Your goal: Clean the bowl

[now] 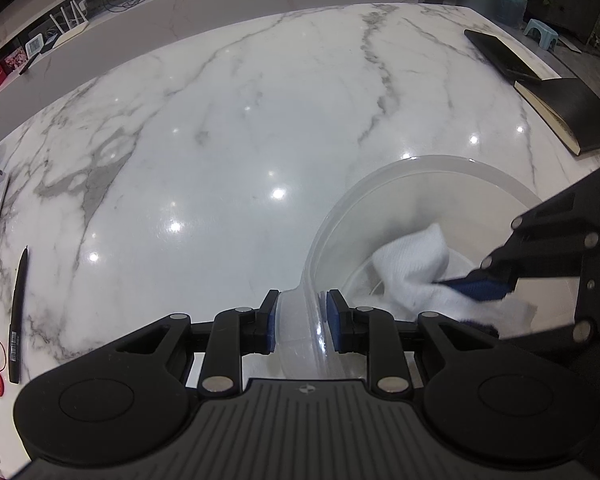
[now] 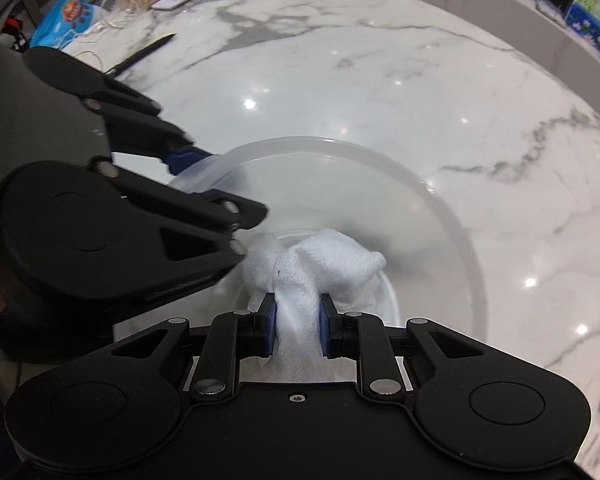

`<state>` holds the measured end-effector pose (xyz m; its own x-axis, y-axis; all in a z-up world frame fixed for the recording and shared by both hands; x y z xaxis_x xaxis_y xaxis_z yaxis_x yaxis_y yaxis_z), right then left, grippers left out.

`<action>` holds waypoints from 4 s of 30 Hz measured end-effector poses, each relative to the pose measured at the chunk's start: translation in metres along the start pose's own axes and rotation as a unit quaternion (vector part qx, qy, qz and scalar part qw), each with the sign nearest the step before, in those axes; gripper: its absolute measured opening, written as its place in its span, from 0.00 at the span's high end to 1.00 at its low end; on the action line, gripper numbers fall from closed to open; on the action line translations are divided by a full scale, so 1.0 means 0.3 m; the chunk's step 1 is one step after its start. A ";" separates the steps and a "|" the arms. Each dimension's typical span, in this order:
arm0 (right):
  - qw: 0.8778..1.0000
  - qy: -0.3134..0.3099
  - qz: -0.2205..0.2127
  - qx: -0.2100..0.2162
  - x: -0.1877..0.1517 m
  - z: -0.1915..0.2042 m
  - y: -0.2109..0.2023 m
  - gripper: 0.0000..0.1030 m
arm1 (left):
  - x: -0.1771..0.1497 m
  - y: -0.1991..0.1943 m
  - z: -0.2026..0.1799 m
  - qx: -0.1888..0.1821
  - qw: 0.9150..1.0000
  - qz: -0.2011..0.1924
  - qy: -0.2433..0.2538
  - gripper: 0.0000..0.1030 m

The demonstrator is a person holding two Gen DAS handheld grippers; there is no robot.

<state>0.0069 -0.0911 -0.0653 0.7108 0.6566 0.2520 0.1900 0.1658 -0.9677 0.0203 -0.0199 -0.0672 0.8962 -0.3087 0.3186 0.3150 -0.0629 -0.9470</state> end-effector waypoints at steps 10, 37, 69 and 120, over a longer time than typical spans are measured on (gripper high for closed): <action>0.999 0.010 -0.014 -0.042 0.007 -0.029 0.007 0.82 | 0.001 0.006 0.003 0.000 1.000 0.001 0.001 0.78; 0.991 0.019 0.014 0.128 0.003 0.043 -0.004 0.82 | -0.001 0.002 -0.015 0.000 1.000 0.001 0.002 0.78; 0.997 -0.063 -0.044 -0.017 0.032 0.017 0.033 0.82 | 0.004 0.010 -0.008 -0.001 1.000 0.006 0.001 0.78; 0.996 -0.063 -0.001 -0.055 0.030 0.018 0.030 0.82 | -0.001 0.015 -0.004 -0.002 1.000 0.007 0.009 0.78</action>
<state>0.0113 -0.0796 -0.0719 0.6205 0.7449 0.2449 0.2693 0.0908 -0.9588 0.0212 -0.0213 -0.0716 0.8952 -0.3261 0.3037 0.3003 -0.0619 -0.9518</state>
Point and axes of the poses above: each gripper's, at about its wrist camera, not at the fingertips, and y roughly the way its jaws point, z to its left, x to its top, the point moved 4 cm from there along y, roughly the way its jaws point, and after that the axes turned 8 degrees about z, right-handed, at the moved point
